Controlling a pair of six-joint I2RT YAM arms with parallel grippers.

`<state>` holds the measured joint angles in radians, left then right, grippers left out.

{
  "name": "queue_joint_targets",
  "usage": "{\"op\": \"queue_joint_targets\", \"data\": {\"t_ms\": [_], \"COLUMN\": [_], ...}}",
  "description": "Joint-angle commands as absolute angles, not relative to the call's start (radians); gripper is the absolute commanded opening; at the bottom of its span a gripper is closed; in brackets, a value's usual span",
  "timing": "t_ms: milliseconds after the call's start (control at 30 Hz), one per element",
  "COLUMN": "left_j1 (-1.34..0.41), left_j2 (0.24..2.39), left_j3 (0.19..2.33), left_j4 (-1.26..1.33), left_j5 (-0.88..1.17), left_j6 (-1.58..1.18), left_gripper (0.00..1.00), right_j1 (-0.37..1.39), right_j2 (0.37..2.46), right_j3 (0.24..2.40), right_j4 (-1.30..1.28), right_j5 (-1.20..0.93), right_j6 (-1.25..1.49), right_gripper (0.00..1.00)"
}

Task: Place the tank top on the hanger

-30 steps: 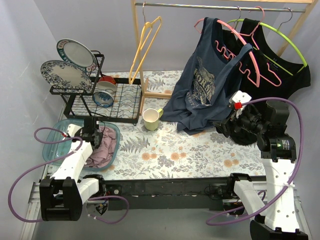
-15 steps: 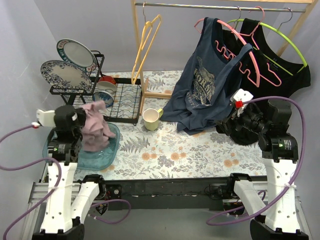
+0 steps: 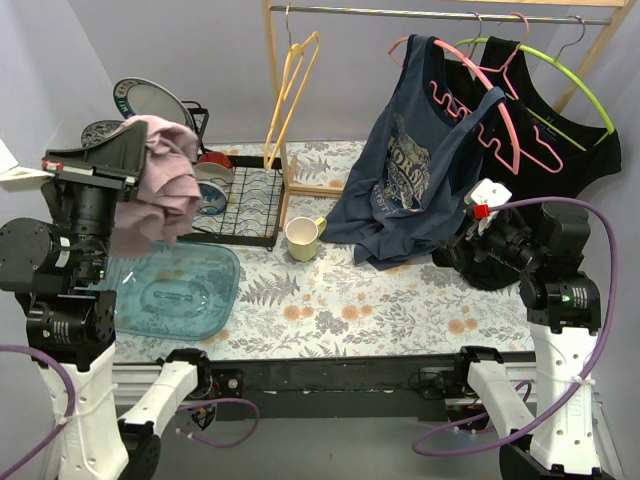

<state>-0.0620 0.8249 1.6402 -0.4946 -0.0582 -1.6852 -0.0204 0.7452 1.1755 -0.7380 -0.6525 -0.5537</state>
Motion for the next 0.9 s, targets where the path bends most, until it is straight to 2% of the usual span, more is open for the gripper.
{"op": "queue_joint_targets", "data": {"t_ms": [0,200,467,600,867], "left_j1": [-0.113,-0.198,-0.377,-0.462,-0.687], "left_j2": [0.862,0.856,0.88,0.907,0.956], "left_j3": [1.649,1.502,1.333,1.238,1.129], "left_j4": [-0.242,0.085,0.153,0.086,0.063], "left_j5": [0.329,0.589,0.788,0.808,0.701], "left_j6": [-1.681,-1.795,-1.784,-1.711,-1.631], "left_gripper": [0.0,0.0,0.0,0.0,0.0], "right_j1": [-0.026,-0.026,-0.026,-0.026,-0.026], "right_j2": [0.732,0.736,0.741,0.742,0.752], "right_j3": [1.216,1.21,1.204,1.195,1.157], "right_j4": [-0.71,-0.704,-0.701,-0.692,-0.7], "right_j5": [-0.626,-0.583,-0.557,-0.555,-0.589], "right_j6": [-0.554,-0.569,-0.568,-0.557,-0.555], "right_gripper": [0.99,0.98,0.98,0.99,0.98]}}
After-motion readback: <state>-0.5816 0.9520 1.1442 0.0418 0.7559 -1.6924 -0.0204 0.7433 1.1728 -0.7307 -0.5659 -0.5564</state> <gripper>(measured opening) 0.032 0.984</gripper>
